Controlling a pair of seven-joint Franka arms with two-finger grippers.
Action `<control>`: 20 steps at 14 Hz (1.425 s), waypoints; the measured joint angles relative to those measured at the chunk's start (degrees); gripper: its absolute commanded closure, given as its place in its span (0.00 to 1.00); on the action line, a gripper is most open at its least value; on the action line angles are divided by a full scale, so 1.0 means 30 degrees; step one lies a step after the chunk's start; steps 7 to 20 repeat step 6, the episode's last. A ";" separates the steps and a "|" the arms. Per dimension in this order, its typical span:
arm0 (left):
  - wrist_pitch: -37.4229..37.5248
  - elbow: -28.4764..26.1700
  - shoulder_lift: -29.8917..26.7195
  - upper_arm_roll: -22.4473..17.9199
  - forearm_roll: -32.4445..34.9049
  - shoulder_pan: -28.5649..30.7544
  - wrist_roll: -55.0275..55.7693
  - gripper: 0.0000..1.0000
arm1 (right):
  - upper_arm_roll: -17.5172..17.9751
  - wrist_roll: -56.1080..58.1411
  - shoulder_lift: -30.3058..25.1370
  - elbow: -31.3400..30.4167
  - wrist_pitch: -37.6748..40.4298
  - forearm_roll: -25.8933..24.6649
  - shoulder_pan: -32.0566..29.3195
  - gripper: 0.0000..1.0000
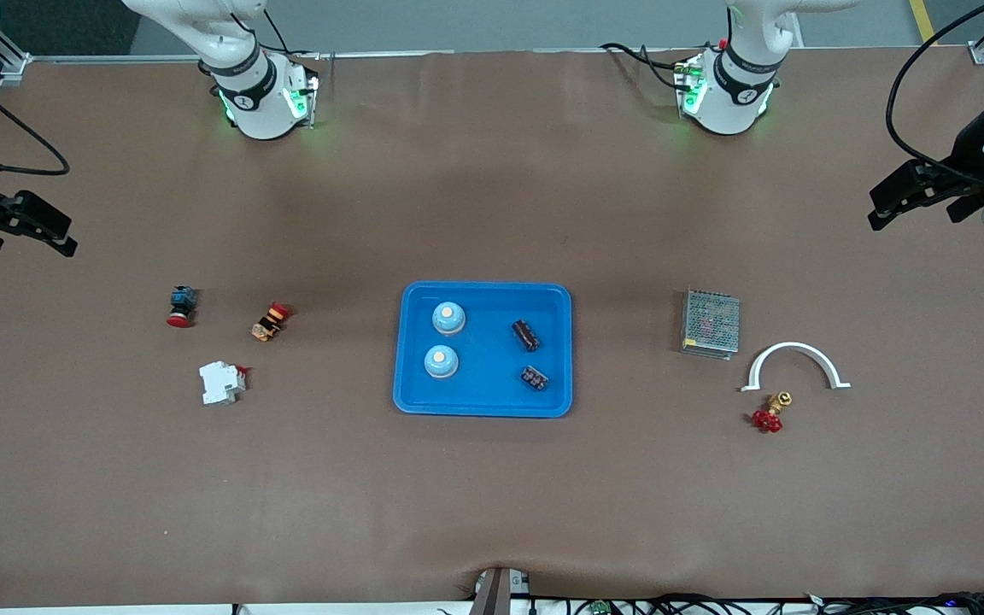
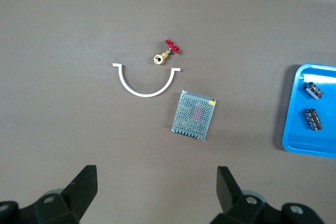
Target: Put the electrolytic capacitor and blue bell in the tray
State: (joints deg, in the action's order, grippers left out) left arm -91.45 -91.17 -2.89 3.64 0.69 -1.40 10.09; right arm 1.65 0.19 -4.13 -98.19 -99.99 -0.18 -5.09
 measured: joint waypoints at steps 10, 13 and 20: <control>0.0175 0.0021 0.0000 0.0000 0.0000 0.0000 0.0000 0.00 | 0.0099 -0.0014 0.0281 0.0326 -0.0120 0.0000 0.0020 0.00; 0.0175 0.0021 0.0000 0.0000 0.0000 0.0000 0.0000 0.00 | 0.0099 -0.0014 0.0281 0.0326 -0.0120 0.0000 0.0020 0.00; 0.0175 0.0021 0.0000 0.0000 0.0000 0.0000 0.0000 0.00 | 0.0099 -0.0014 0.0281 0.0326 -0.0120 0.0000 0.0020 0.00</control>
